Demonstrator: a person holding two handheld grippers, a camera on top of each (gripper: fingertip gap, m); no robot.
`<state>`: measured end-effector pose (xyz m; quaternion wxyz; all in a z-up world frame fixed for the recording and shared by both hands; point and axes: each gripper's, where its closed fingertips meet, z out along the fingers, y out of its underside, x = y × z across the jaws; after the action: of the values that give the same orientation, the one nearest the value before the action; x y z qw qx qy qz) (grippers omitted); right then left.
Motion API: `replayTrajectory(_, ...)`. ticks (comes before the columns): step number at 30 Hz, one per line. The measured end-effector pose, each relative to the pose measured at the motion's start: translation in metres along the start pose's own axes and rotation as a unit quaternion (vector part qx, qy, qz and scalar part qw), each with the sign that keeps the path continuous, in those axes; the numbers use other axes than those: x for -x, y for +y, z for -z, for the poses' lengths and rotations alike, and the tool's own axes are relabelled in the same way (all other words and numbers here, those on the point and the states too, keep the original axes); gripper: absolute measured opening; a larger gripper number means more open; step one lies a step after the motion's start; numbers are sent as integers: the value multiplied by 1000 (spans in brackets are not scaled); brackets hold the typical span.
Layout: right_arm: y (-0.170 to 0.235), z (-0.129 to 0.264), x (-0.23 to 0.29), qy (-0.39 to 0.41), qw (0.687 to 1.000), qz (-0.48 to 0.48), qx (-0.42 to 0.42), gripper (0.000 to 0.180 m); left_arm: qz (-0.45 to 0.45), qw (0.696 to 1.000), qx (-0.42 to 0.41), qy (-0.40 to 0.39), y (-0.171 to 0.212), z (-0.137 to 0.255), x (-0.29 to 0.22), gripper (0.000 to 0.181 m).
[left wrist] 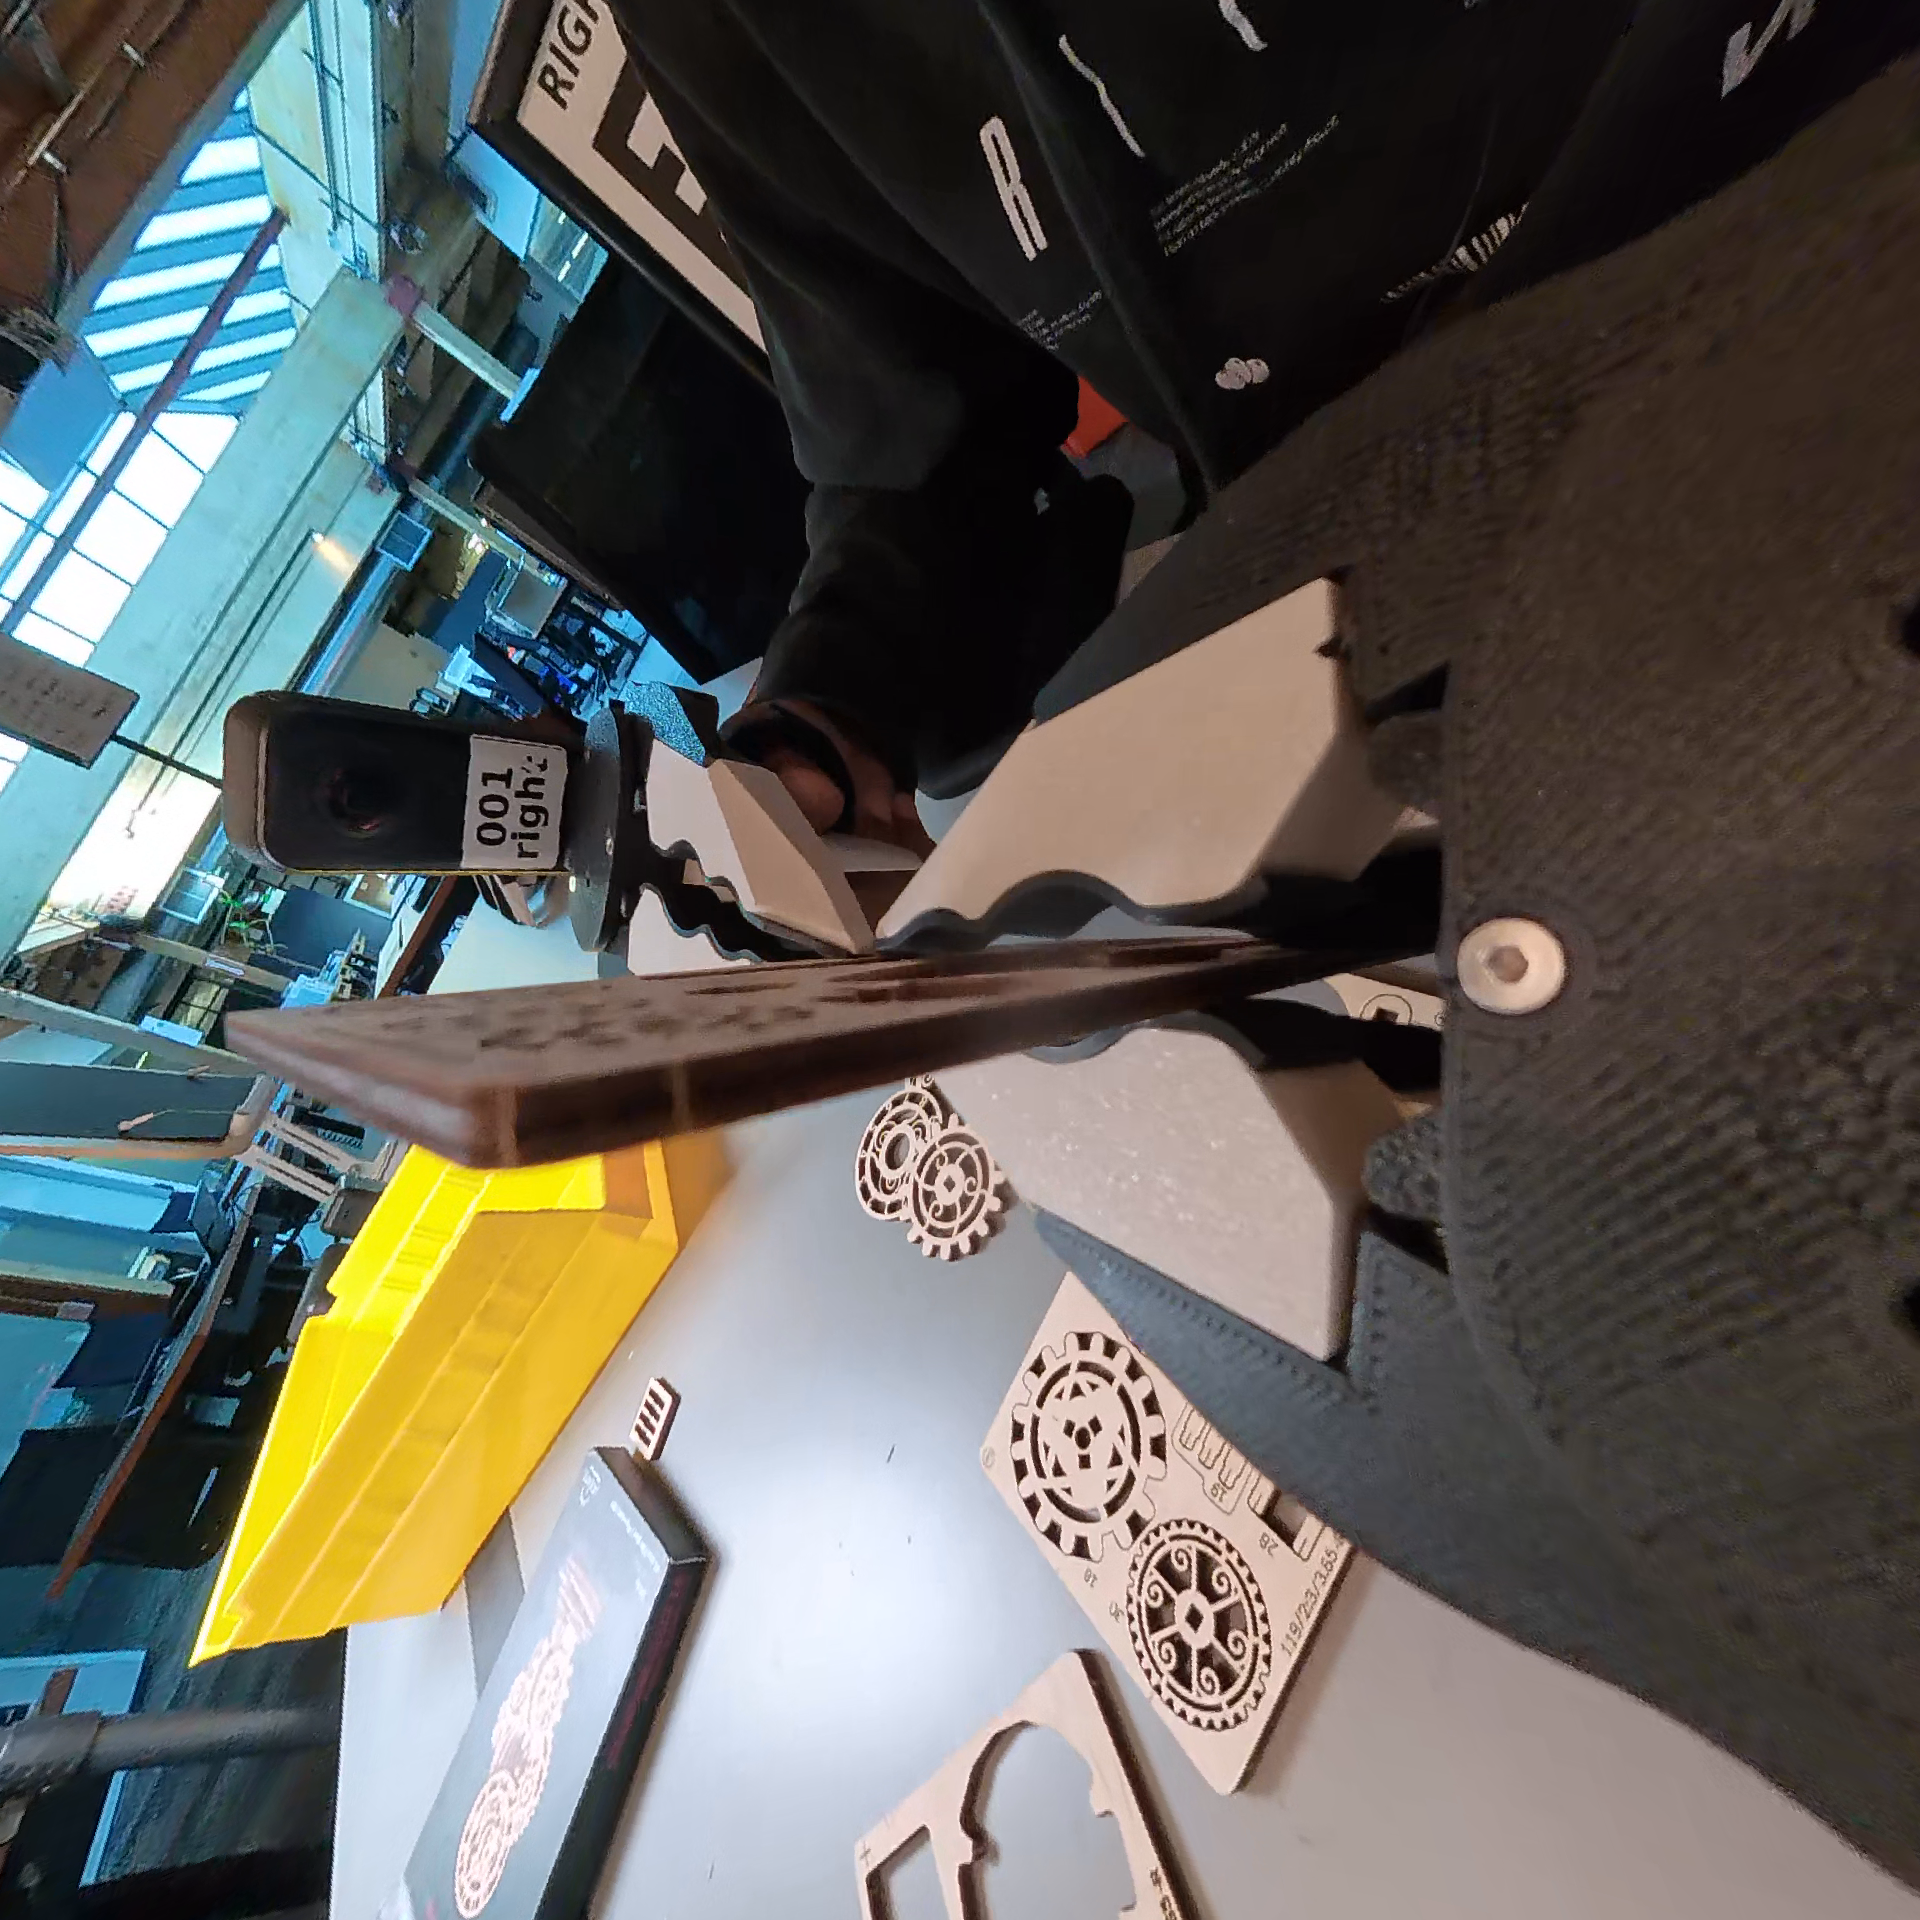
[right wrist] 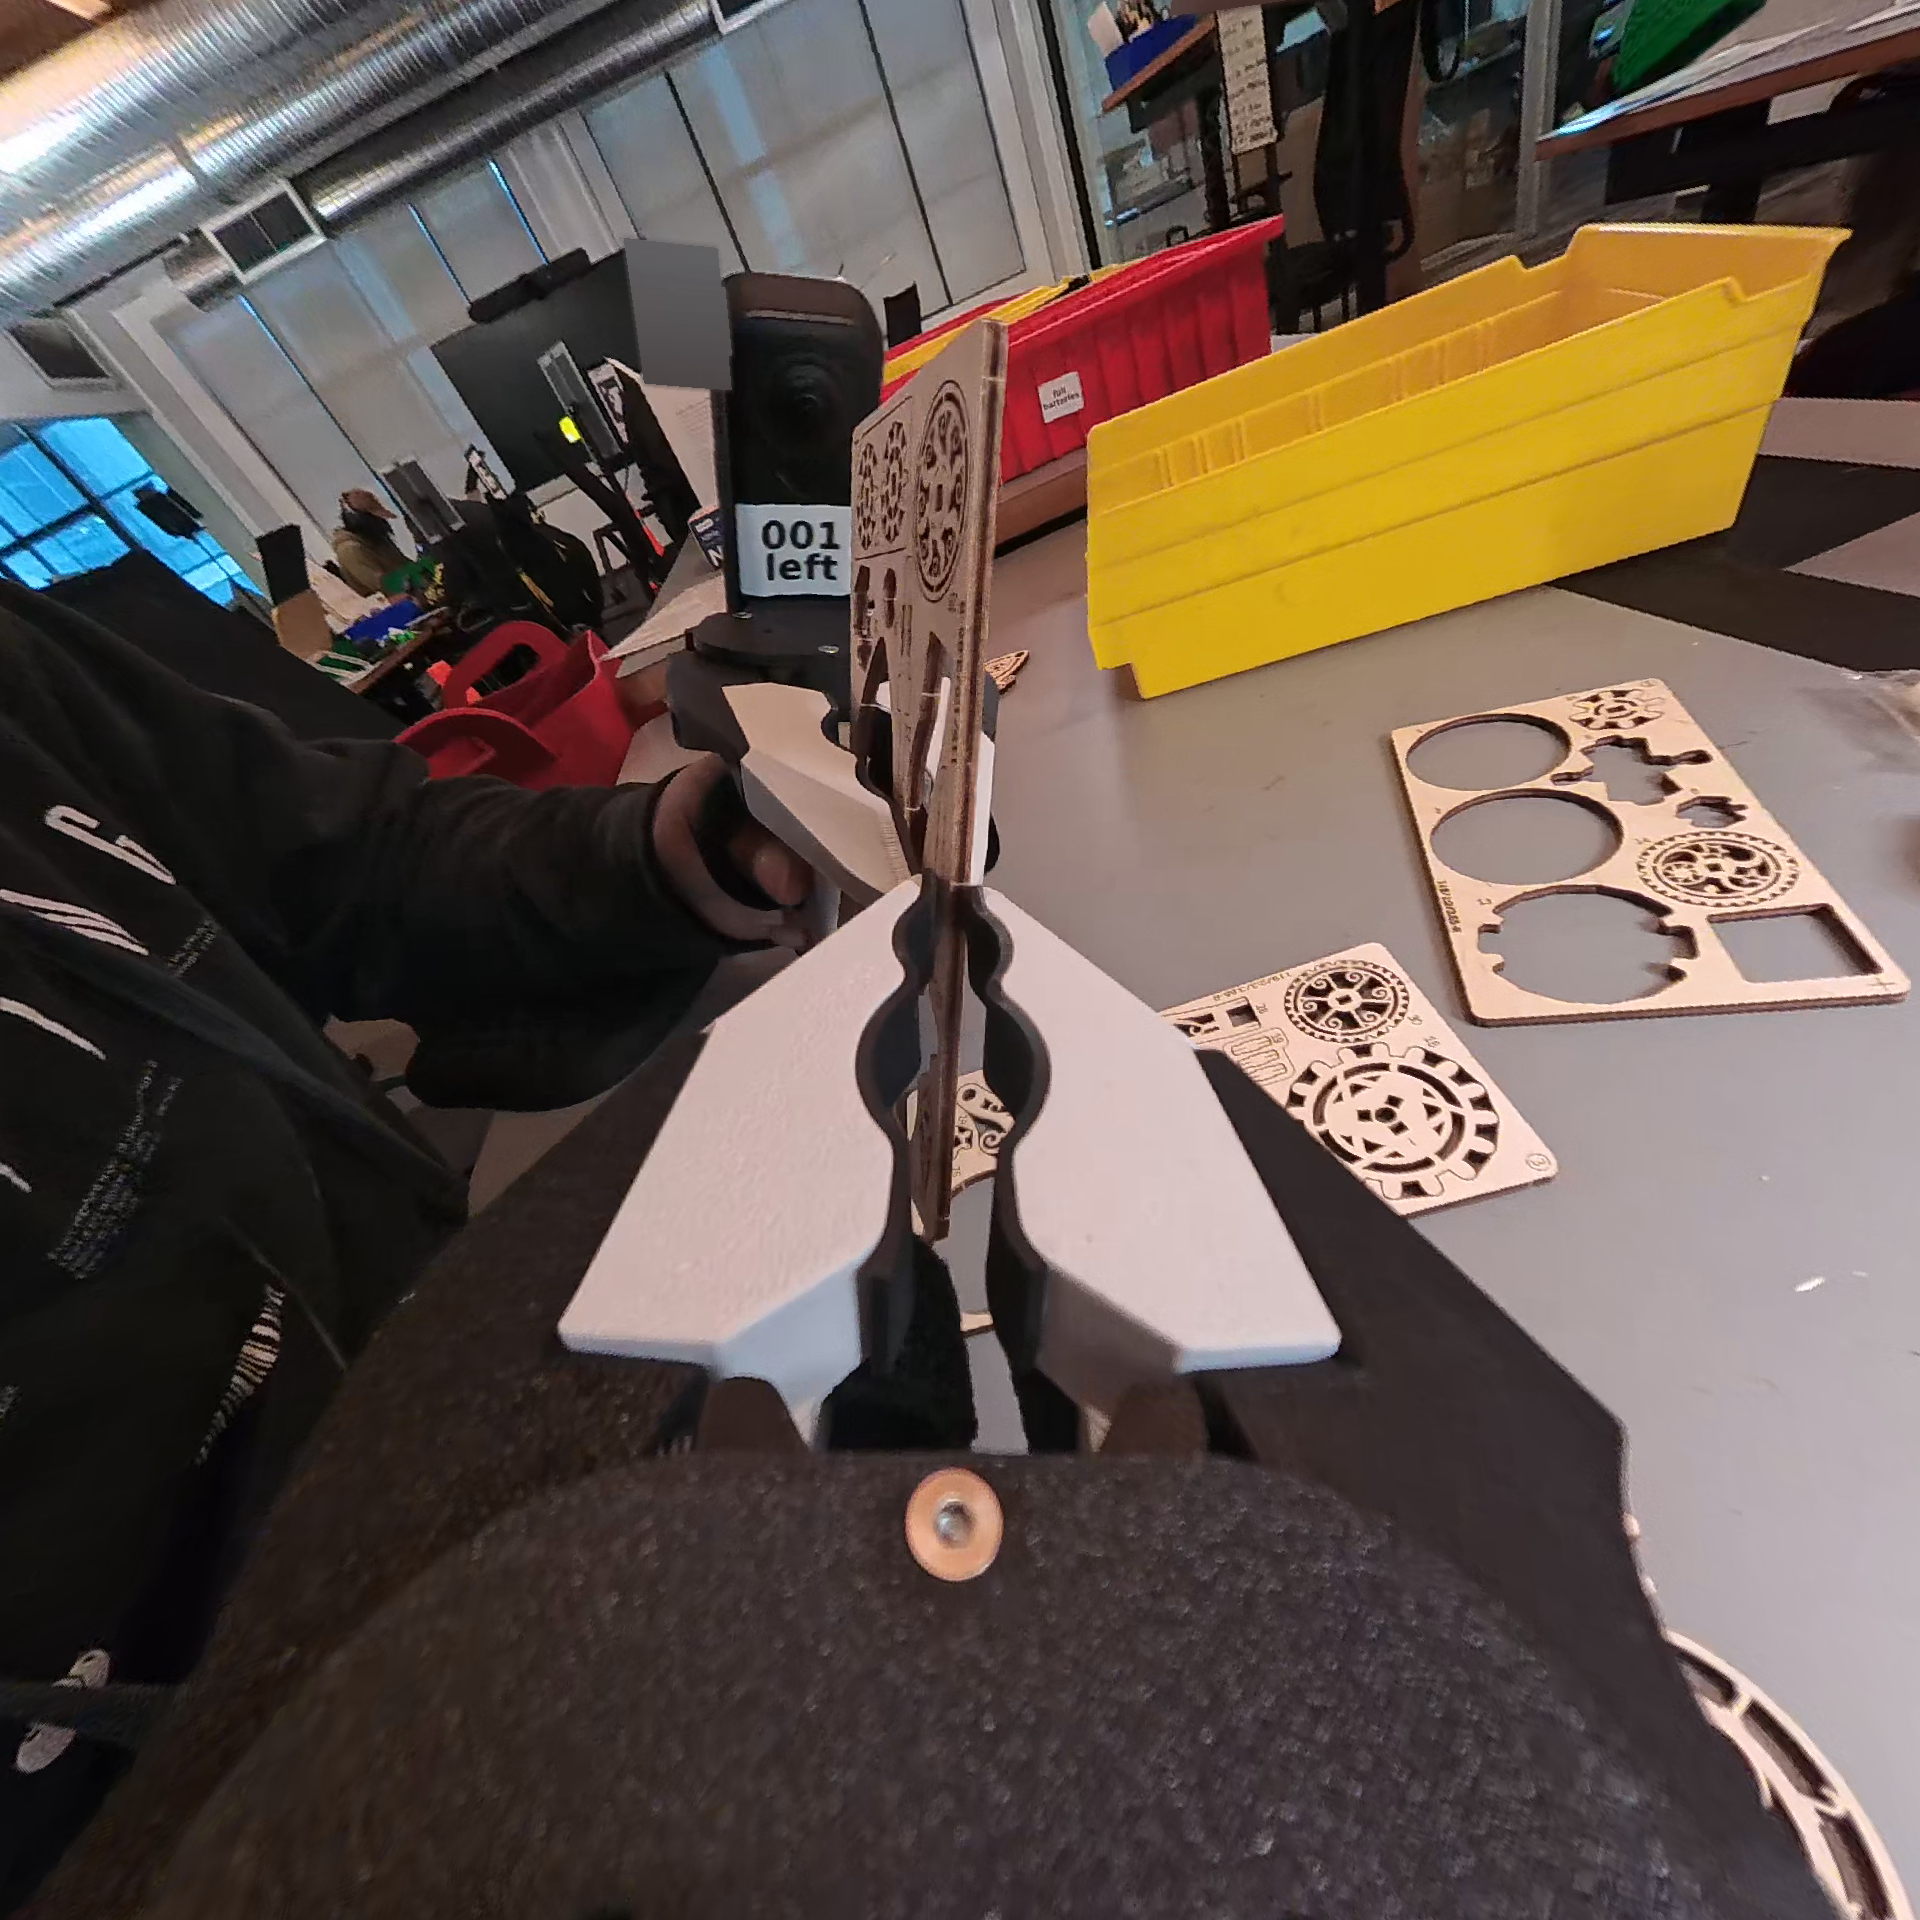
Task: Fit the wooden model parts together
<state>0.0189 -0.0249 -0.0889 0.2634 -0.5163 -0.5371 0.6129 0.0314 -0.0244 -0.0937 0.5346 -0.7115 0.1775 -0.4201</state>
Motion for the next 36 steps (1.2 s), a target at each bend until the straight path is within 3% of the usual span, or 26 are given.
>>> replayTrajectory(16, 2, -1, -6, 35, 999, 14, 1, 3, -22, 999, -8, -32, 1, -1, 5, 2)
replayTrajectory(36, 10, 5, -7, -13, 999, -34, 23, 3, 29, 999, -5, -15, 9, -8, 6, 2)
